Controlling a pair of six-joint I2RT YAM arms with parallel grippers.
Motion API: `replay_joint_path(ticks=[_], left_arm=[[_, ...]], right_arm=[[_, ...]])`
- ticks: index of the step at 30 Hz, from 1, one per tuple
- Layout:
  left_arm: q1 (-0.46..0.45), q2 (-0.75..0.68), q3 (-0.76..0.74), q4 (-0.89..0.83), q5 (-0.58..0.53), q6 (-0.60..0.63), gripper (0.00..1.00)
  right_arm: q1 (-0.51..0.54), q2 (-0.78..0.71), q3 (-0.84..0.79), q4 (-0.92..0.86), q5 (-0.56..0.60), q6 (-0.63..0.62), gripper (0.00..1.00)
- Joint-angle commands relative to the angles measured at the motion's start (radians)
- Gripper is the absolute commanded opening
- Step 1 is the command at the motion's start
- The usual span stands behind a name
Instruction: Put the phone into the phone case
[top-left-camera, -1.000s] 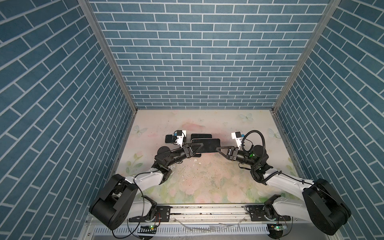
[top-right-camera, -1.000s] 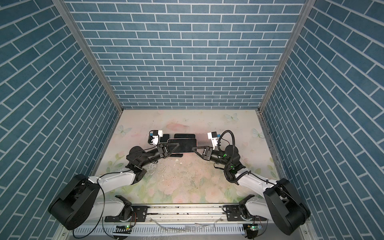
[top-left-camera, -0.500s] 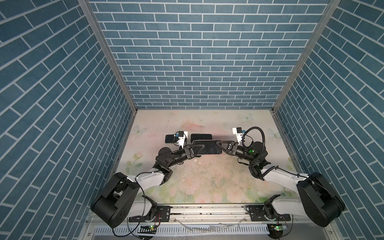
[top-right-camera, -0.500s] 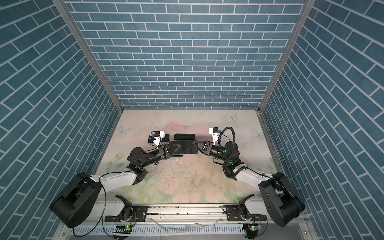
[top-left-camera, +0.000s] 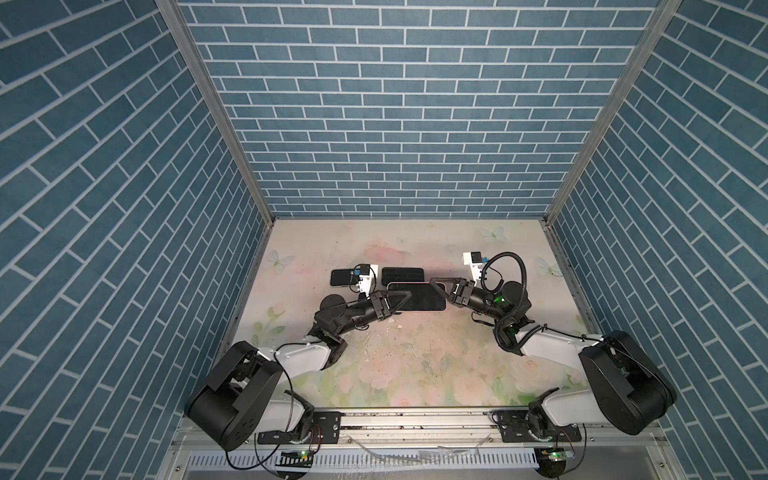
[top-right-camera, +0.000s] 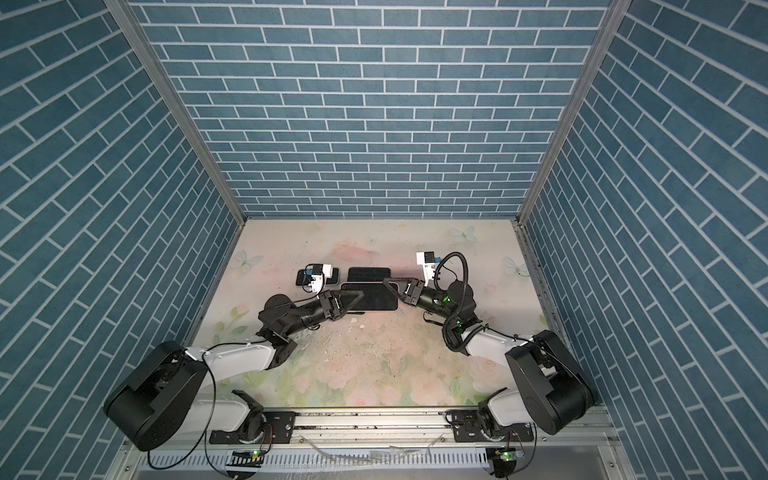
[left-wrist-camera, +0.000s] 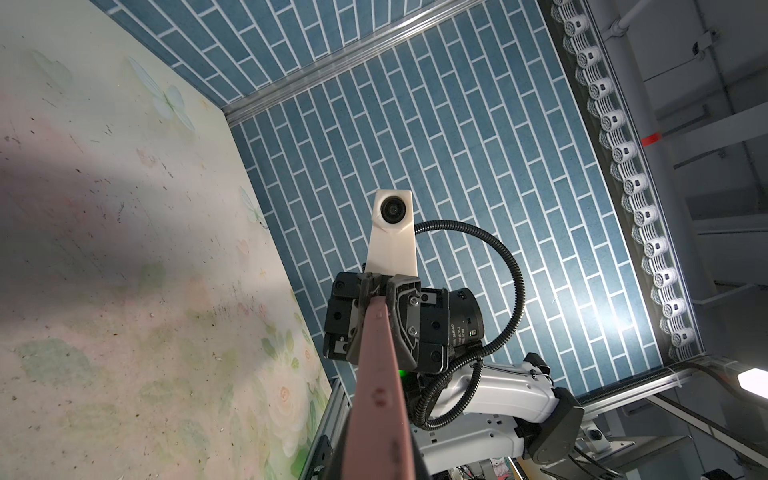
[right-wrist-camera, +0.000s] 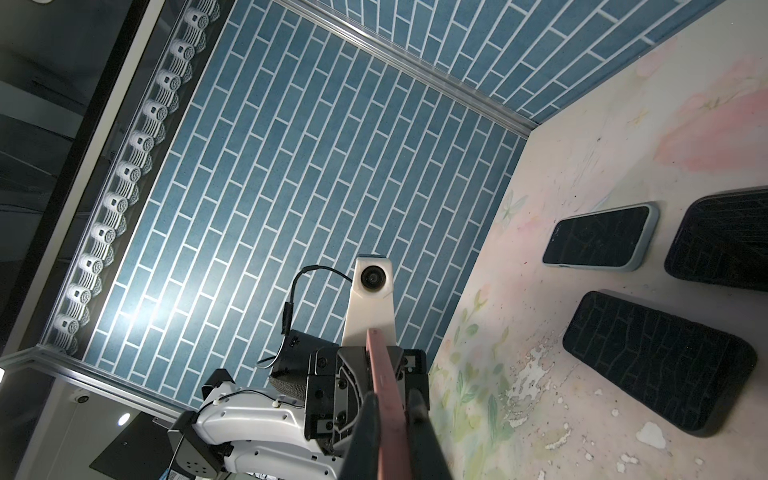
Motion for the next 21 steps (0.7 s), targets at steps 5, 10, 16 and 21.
replay_joint_path(ticks=[5, 10, 16, 21], left_arm=[[-0.009, -0.043, 0.001, -0.002, 0.015, 0.049, 0.05], [-0.009, -0.087, 0.007, -0.06, -0.002, 0.076, 0.05], [-0.009, -0.13, 0.017, -0.149, -0.022, 0.125, 0.04], [-0.009, -0.123, 0.022, -0.157, -0.024, 0.127, 0.04]], right_arm=[[-0.003, -0.03, 0.011, -0.054, 0.005, -0.14, 0.02], [-0.001, -0.085, -0.014, -0.142, -0.034, -0.151, 0.3], [0.024, -0.126, -0.073, -0.148, -0.075, -0.125, 0.22], [0.039, -0.13, -0.102, -0.093, -0.063, -0.106, 0.04]])
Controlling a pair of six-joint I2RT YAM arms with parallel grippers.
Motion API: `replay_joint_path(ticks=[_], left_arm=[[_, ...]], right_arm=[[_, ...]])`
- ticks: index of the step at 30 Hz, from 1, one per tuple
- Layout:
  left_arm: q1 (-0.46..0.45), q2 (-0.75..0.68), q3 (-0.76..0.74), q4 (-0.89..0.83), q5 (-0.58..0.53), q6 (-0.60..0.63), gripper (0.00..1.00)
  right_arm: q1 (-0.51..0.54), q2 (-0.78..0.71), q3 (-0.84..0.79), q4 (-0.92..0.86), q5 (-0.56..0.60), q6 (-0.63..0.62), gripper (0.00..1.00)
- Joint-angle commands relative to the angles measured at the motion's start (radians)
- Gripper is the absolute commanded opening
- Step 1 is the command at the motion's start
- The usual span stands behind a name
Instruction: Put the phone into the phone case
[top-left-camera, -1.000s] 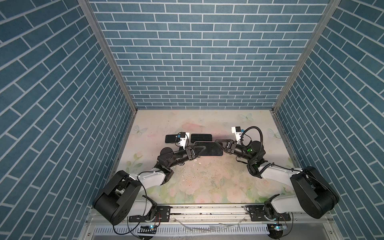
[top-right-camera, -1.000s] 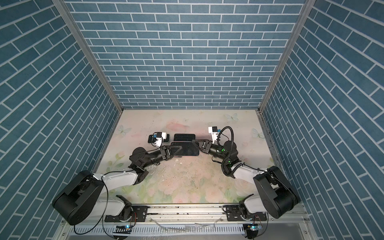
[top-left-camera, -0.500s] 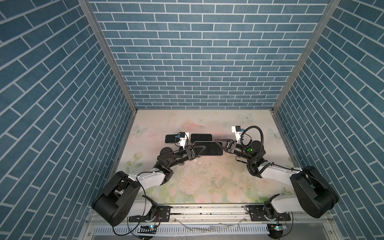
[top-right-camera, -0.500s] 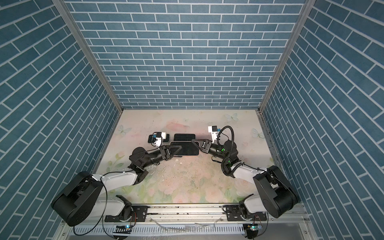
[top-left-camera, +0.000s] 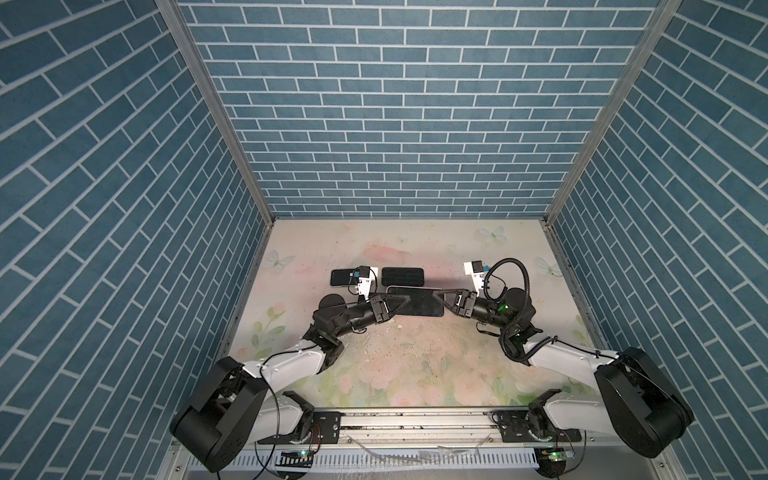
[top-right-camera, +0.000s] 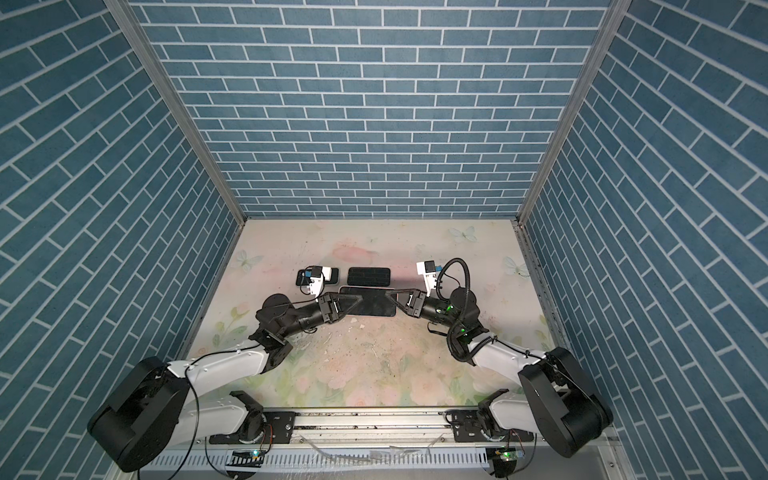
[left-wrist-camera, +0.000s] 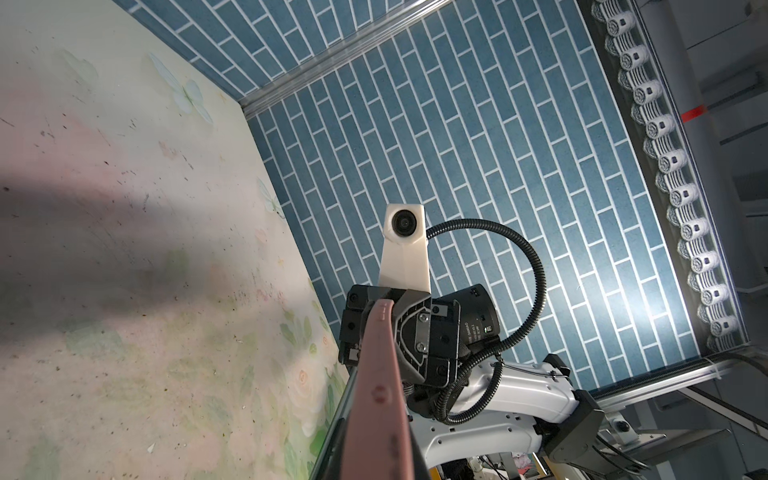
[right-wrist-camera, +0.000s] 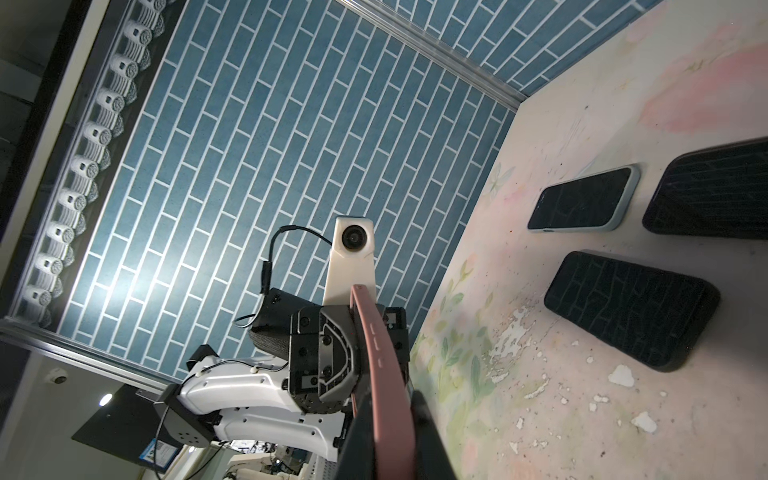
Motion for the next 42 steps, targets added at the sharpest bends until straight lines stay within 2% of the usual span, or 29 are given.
replay_joint_path(ticks=[1, 4, 7, 8, 10, 11, 12, 14, 17, 20, 24, 34, 37, 42], left_arm=[[-0.004, -0.015, 0.024, 0.023, -0.028, 0.039, 0.04], [-0.004, -0.016, 0.026, 0.021, -0.029, 0.039, 0.06], [-0.003, -0.036, 0.026, -0.007, -0.036, 0.048, 0.15], [-0.003, -0.051, 0.025, -0.03, -0.042, 0.06, 0.23], [-0.003, -0.094, 0.026, -0.107, -0.062, 0.092, 0.44], [-0.001, -0.128, 0.027, -0.173, -0.079, 0.145, 0.53], [0.001, -0.172, 0.031, -0.262, -0.105, 0.189, 0.63], [0.003, -0.276, 0.058, -0.516, -0.188, 0.302, 0.72], [0.002, -0.443, 0.135, -0.974, -0.432, 0.475, 0.84], [0.005, -0.553, 0.186, -1.255, -0.674, 0.554, 0.93], [0.006, -0.631, 0.21, -1.397, -0.807, 0.586, 0.96], [0.008, -0.626, 0.175, -1.386, -0.787, 0.539, 0.97], [0.008, -0.625, 0.169, -1.383, -0.778, 0.537, 0.97], [0.008, -0.63, 0.158, -1.381, -0.772, 0.536, 0.98]], right_arm=[[0.024, -0.006, -0.019, 0.02, -0.023, -0.042, 0.02], [0.024, -0.005, -0.023, 0.024, -0.02, -0.041, 0.0], [0.025, -0.015, -0.029, 0.006, -0.015, -0.046, 0.0], [0.024, -0.024, -0.031, -0.013, -0.011, -0.052, 0.0], [0.024, -0.051, -0.029, -0.077, 0.004, -0.075, 0.0], [0.025, -0.07, -0.026, -0.125, 0.015, -0.094, 0.0], [0.025, -0.093, -0.021, -0.182, 0.027, -0.114, 0.0], [0.024, -0.137, -0.003, -0.319, 0.051, -0.165, 0.0], [0.03, -0.186, 0.025, -0.506, 0.091, -0.235, 0.0], [0.042, -0.18, 0.04, -0.581, 0.125, -0.263, 0.0], [0.087, -0.064, 0.063, -0.532, 0.165, -0.253, 0.0], [0.16, 0.336, 0.152, -0.215, 0.213, -0.131, 0.0], [0.164, 0.389, 0.162, -0.221, 0.24, -0.147, 0.0], [0.164, 0.393, 0.152, -0.354, 0.308, -0.232, 0.0]])
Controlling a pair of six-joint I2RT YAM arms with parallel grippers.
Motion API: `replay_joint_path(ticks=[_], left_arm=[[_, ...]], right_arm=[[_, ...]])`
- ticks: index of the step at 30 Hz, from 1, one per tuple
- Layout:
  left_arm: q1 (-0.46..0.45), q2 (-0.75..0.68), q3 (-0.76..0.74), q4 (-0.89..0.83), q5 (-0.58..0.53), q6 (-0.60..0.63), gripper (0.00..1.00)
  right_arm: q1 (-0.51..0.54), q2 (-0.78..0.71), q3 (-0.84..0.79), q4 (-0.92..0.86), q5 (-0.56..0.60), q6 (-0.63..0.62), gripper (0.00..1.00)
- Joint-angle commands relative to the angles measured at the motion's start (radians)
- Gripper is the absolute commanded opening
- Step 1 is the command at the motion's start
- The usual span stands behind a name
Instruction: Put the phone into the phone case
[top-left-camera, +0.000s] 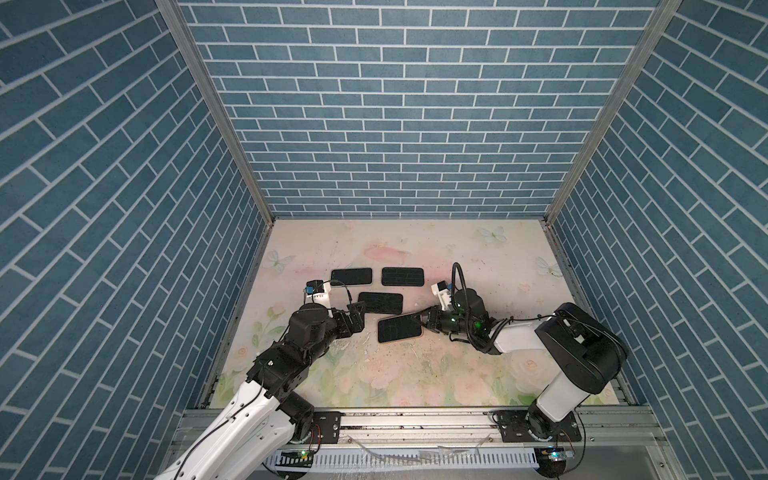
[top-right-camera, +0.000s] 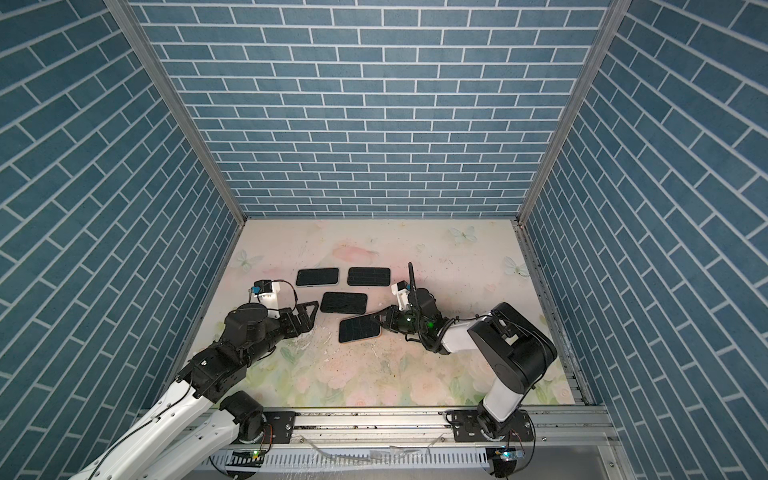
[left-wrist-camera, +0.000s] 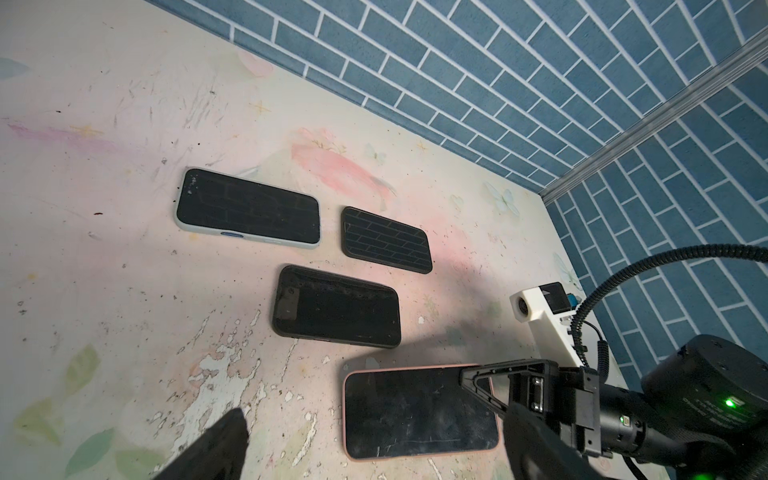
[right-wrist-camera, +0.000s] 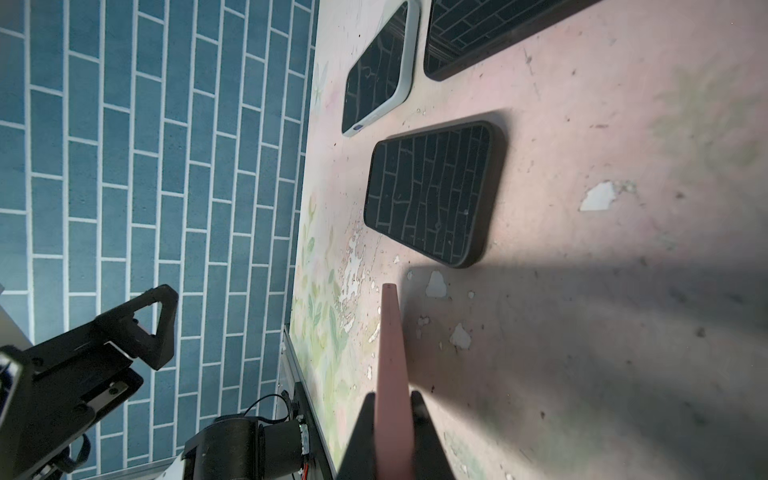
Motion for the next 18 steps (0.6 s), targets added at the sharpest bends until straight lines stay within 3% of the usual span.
replay_joint_path(ticks=[1, 18], left_arm=[[0.003, -0.008, -0.018, -0.012, -0.005, 0.002, 0.98], [0.003, 0.017, 0.01, -0.043, -0.027, -0.002, 0.98]], right_arm=[[0.003, -0.003, 0.005, -0.058, 0.092, -0.078, 0.0], [0.004, -0.002, -0.011, -0.246, 0.181, -0.234, 0.33]])
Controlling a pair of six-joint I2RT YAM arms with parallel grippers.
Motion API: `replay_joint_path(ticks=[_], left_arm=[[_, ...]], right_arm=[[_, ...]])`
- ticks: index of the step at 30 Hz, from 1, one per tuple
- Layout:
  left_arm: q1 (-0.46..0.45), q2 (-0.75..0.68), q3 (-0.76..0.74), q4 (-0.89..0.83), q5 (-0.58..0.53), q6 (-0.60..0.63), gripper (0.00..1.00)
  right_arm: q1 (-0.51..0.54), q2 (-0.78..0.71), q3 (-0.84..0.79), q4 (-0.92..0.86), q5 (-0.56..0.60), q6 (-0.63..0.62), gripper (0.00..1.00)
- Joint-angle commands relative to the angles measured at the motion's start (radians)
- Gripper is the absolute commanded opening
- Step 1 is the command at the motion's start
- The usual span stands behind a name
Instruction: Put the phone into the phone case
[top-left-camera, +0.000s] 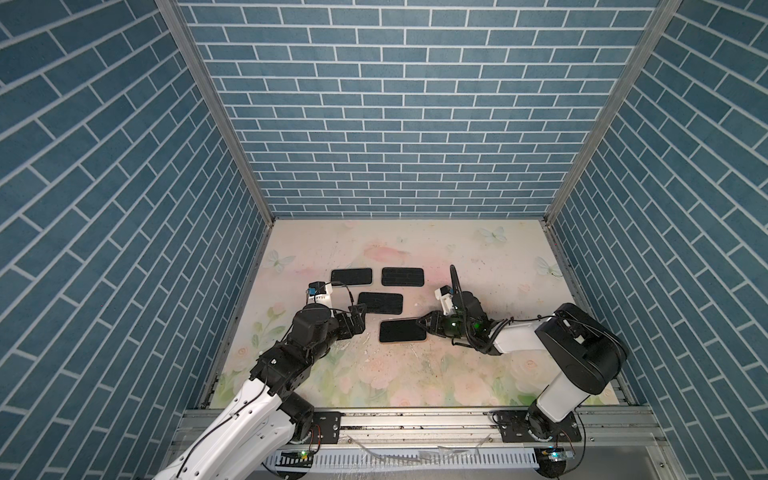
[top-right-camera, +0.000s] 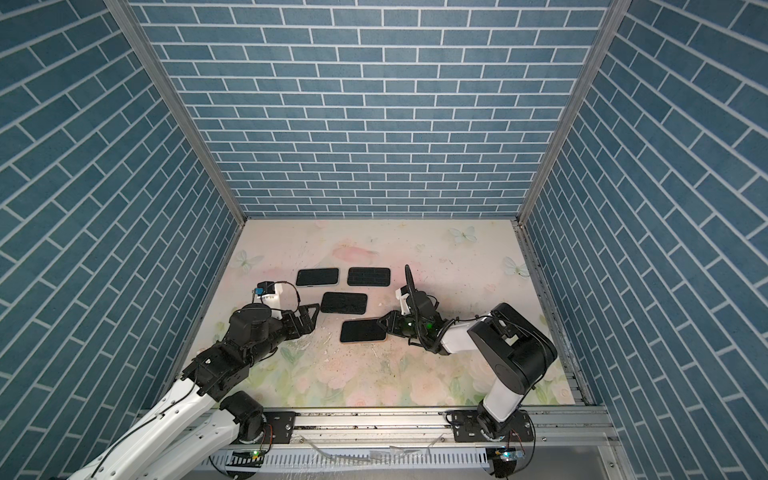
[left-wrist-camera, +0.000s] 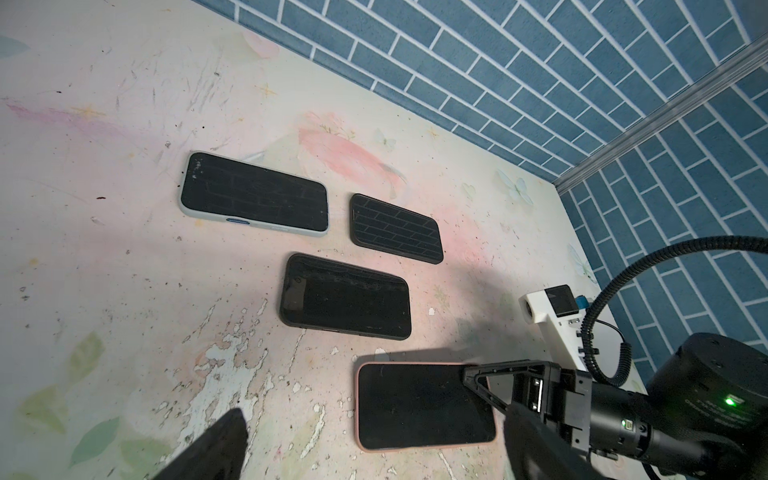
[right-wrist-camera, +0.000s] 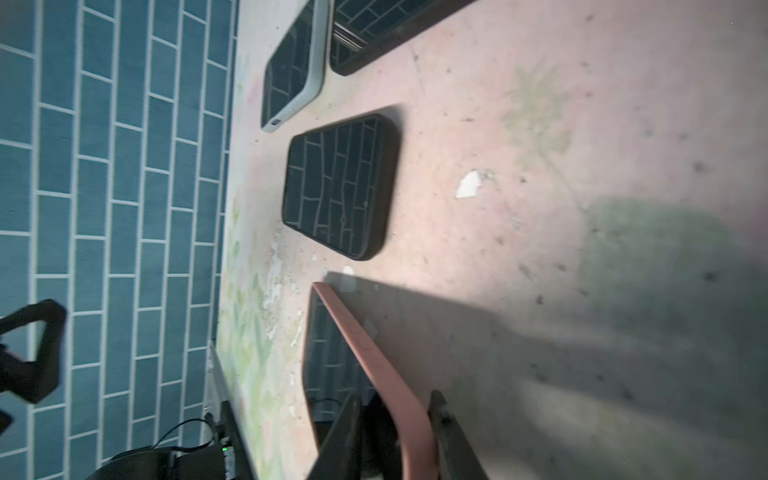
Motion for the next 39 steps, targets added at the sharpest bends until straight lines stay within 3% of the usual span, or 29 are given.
replay_joint_path(ticks=[1, 5, 10, 14, 18, 22, 24, 28, 33, 39], left_arm=[[0.003, -0.003, 0.03, -0.051, -0.031, -0.001, 0.98], [0.002, -0.002, 0.054, -0.102, -0.073, 0.002, 0.98], [0.004, 0.05, 0.132, -0.184, -0.169, 0.044, 0.98], [0.015, 0.111, 0.238, -0.237, -0.322, 0.154, 1.0], [0.07, 0.144, 0.265, -0.215, -0.527, 0.258, 1.0], [0.191, 0.078, 0.103, 0.077, -0.543, 0.37, 1.0], [0.26, 0.054, -0.017, 0.281, -0.537, 0.435, 0.99], [0.403, 0.126, -0.092, 0.368, -0.498, 0.397, 1.0], [0.464, 0.373, -0.132, 0.532, -0.512, 0.494, 1.0], [0.5, 0.574, -0.177, 0.829, -0.359, 0.53, 1.0]], right_arm=[[0.003, -0.009, -0.005, -0.093, 0.066, -0.11, 0.35], [0.001, -0.085, -0.001, -0.198, 0.123, -0.185, 0.46], [0.001, -0.245, 0.086, -0.46, 0.231, -0.341, 0.53], [-0.006, -0.418, 0.195, -0.697, 0.483, -0.512, 0.55], [-0.049, -0.586, 0.213, -0.719, 0.764, -0.66, 0.61], [-0.17, -0.74, 0.118, -0.58, 0.884, -0.756, 0.61], [-0.227, -0.794, 0.023, -0.42, 0.968, -0.836, 0.6], [-0.318, -0.829, -0.184, -0.062, 1.046, -0.987, 0.59], [-0.467, -0.718, -0.288, 0.096, 1.043, -0.965, 0.59], [-0.587, -0.425, -0.344, 0.413, 0.953, -0.946, 0.59]])
